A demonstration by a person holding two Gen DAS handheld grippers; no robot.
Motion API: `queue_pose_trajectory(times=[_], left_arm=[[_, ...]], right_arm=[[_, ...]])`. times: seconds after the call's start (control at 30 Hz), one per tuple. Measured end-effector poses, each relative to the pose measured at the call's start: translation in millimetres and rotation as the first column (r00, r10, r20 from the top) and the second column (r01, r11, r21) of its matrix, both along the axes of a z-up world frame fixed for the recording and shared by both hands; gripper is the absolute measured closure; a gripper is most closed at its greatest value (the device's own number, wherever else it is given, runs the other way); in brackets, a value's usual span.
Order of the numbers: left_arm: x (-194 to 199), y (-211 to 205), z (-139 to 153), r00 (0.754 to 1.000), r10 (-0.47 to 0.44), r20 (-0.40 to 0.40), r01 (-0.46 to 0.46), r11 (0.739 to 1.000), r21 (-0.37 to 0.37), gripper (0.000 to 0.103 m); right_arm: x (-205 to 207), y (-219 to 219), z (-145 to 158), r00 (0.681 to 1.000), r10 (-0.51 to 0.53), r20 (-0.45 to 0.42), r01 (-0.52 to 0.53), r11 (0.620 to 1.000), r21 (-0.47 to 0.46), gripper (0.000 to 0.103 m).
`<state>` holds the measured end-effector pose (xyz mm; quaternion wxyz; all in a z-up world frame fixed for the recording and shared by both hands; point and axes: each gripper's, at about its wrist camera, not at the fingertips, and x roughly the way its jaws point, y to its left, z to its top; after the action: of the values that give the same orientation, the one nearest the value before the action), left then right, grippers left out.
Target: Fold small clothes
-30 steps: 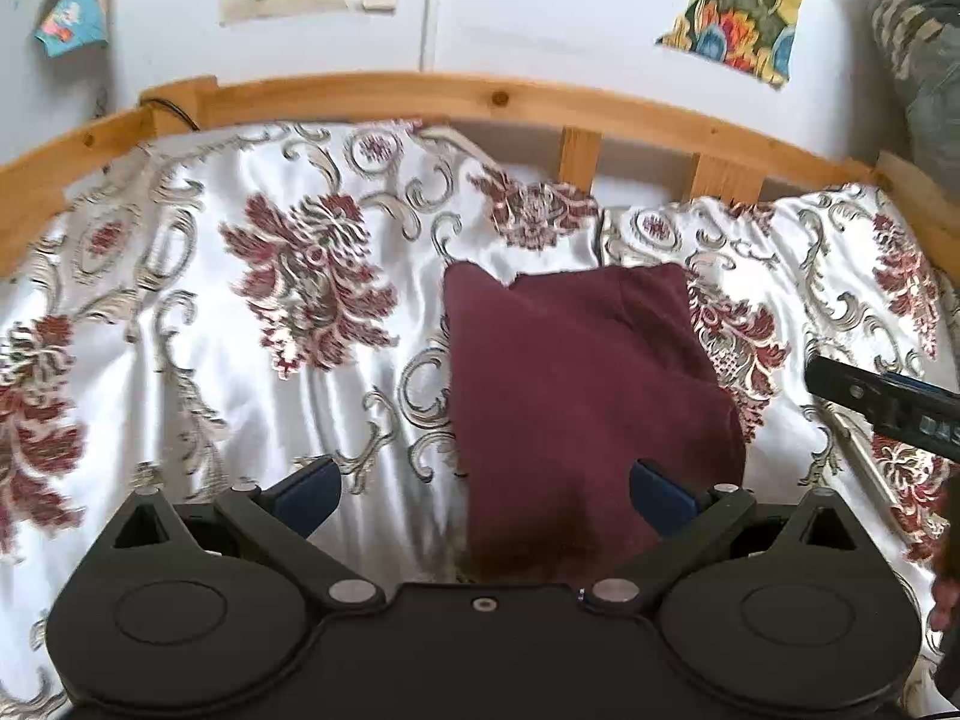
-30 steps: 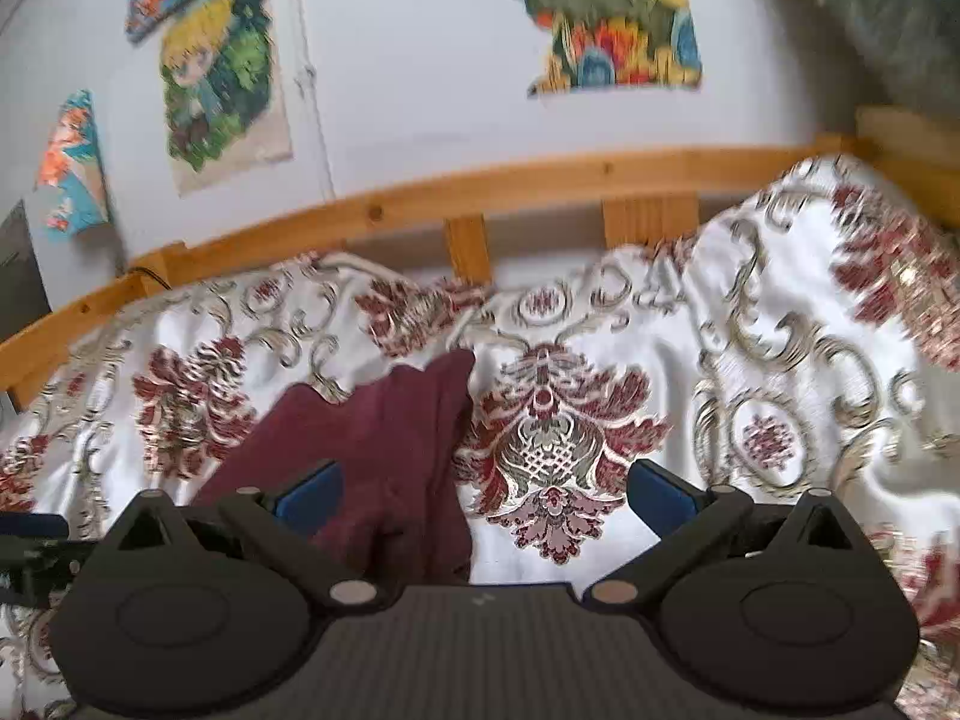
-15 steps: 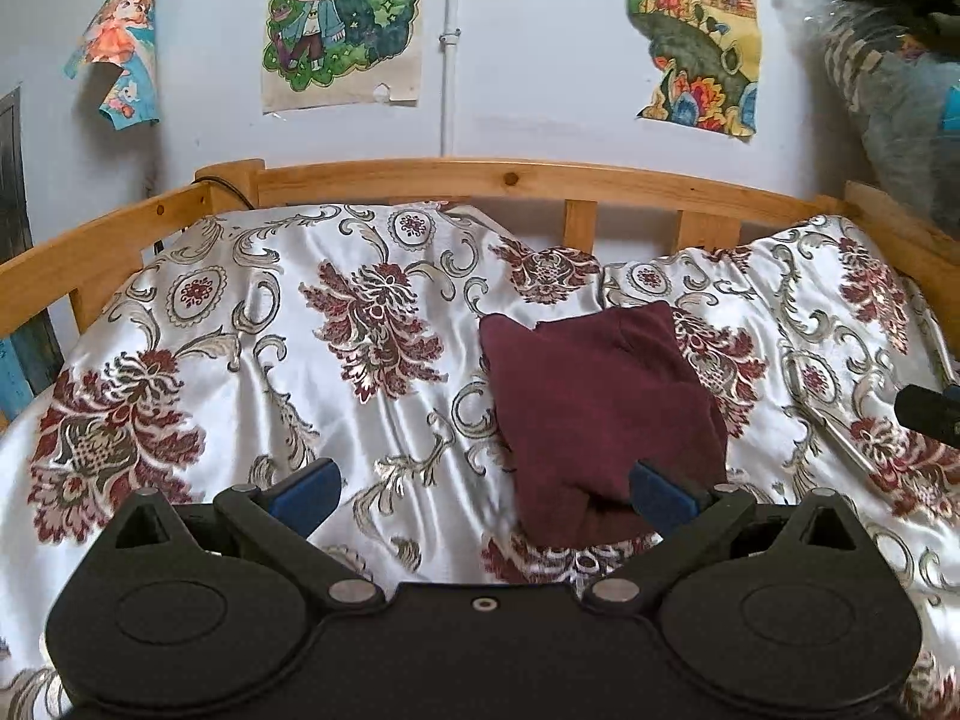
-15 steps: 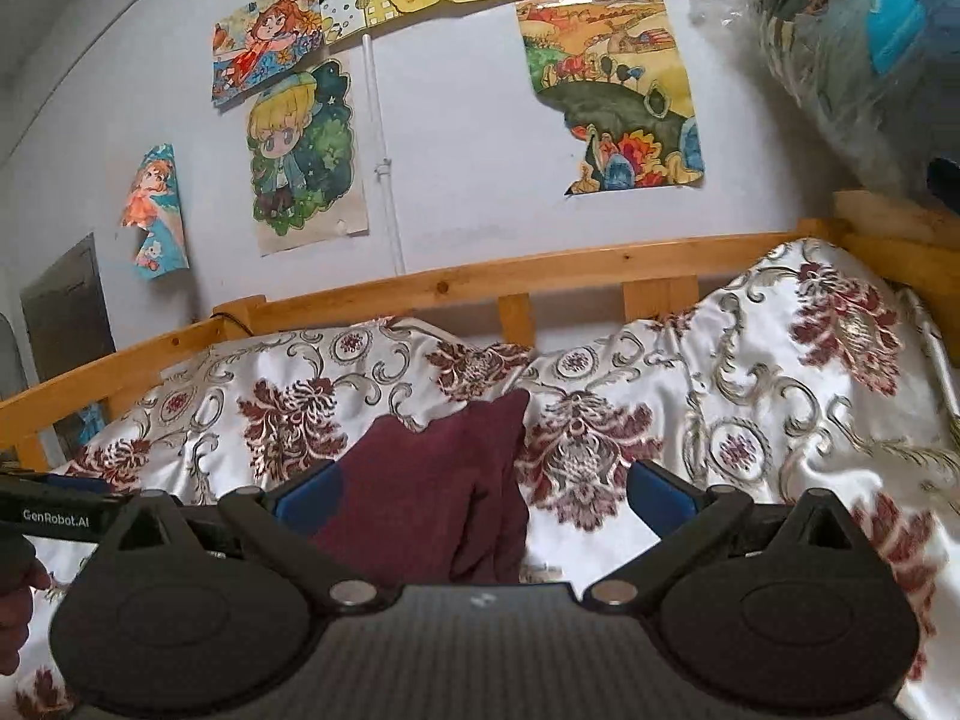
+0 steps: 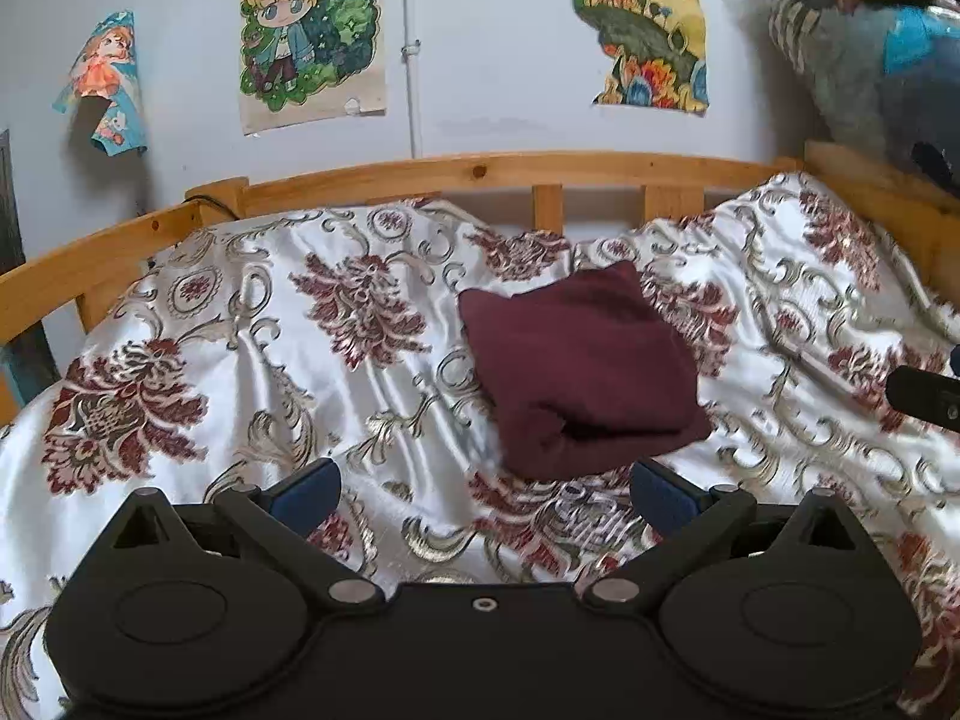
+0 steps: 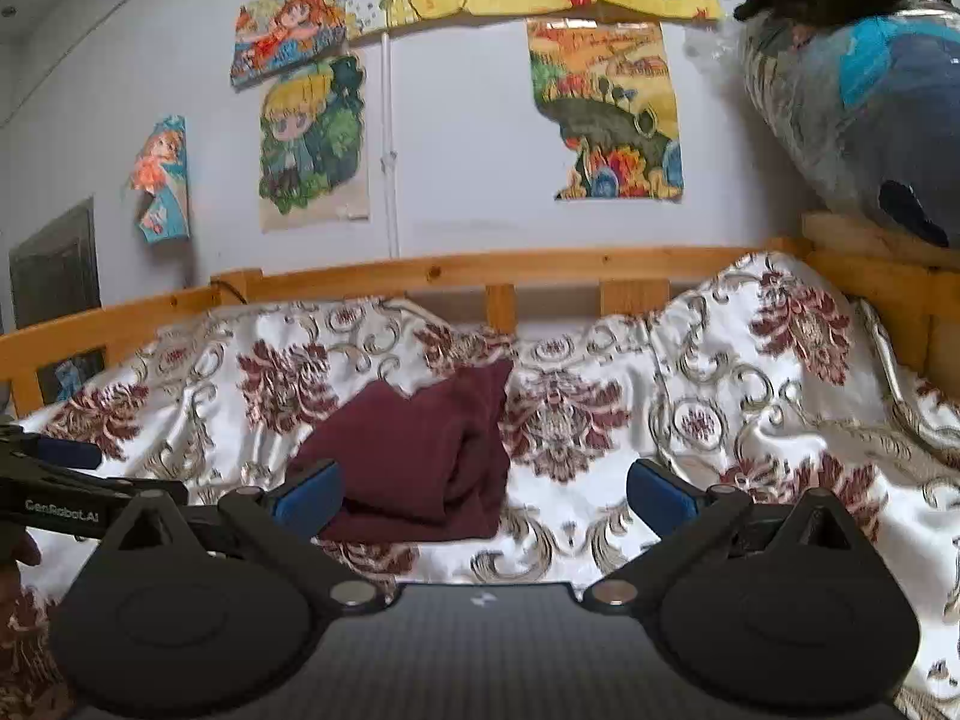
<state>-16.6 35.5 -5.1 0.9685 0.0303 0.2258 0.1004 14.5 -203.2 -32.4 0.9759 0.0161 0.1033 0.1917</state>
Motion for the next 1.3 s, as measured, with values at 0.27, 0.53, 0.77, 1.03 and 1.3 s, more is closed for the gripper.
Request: queue_pose_trajectory(times=[0.27, 0.53, 0.77, 1.03, 1.3], left_arm=[[-3.5, 7.3, -1.5, 0.999, 0.031, -0.007, -0.031, 0.999, -0.041, 0.001], [-4.5, 5.6, -2.6, 1.0, 0.029, -0.011, -0.029, 0.999, -0.034, 0.001], [-3.5, 6.3, -3.3, 0.999, 0.031, -0.023, -0.032, 0.998, -0.052, 0.001], [-3.2, 6.3, -3.4, 0.999, 0.033, -0.026, -0.035, 0.998, -0.055, 0.001], [-3.1, 6.5, -3.5, 0.999, 0.034, -0.026, -0.035, 0.998, -0.054, 0.001]], right_arm=[[7.2, -1.3, -9.8, 0.999, -0.003, -0.045, 0.003, 1.0, 0.011, 0.0], [8.9, -4.9, -10.6, 0.998, -0.017, -0.055, 0.019, 0.999, 0.026, 0.0], [9.3, -5.8, -10.3, 0.998, -0.019, -0.055, 0.02, 0.999, 0.025, 0.0], [9.4, -5.0, -10.8, 0.998, -0.023, -0.05, 0.024, 0.999, 0.028, 0.0], [9.3, -4.3, -11.0, 0.998, -0.025, -0.055, 0.027, 0.999, 0.03, 0.0]])
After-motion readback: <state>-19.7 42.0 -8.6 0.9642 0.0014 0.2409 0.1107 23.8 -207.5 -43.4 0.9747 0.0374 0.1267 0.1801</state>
